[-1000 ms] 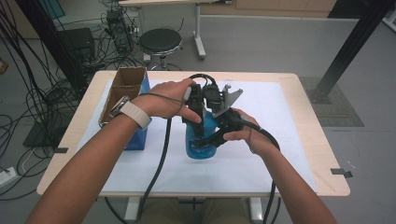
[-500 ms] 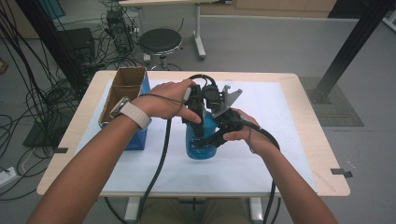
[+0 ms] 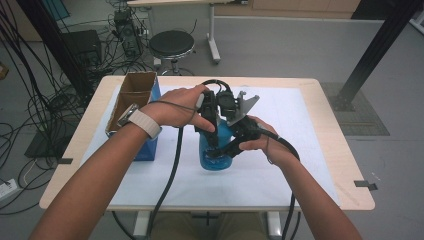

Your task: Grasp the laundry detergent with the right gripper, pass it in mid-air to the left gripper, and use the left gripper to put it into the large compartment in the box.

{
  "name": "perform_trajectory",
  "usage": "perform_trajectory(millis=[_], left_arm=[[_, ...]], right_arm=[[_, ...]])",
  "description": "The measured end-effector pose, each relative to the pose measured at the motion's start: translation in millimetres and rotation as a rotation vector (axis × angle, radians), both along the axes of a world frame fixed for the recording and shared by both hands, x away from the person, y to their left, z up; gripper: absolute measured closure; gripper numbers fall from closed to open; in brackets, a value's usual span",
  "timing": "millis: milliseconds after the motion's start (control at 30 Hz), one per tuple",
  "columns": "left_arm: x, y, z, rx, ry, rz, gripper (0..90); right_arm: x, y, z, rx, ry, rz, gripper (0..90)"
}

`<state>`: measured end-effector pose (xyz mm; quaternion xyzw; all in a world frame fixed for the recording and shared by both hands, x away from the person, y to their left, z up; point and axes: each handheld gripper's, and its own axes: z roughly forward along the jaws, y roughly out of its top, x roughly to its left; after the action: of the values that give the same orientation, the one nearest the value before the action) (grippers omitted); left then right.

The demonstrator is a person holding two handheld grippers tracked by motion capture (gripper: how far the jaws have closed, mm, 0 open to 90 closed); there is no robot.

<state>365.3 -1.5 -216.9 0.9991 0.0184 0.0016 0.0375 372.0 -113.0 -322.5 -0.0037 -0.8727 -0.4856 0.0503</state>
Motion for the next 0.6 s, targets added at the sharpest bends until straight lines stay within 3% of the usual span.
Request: perform_trajectory(millis=[600], left_arm=[[0.0,2.3,1.8,-0.005,-0.003,-0.004,37.9]], right_arm=[[-0.2,0.3,0.3,0.011,-0.004,-0.001,42.8]])
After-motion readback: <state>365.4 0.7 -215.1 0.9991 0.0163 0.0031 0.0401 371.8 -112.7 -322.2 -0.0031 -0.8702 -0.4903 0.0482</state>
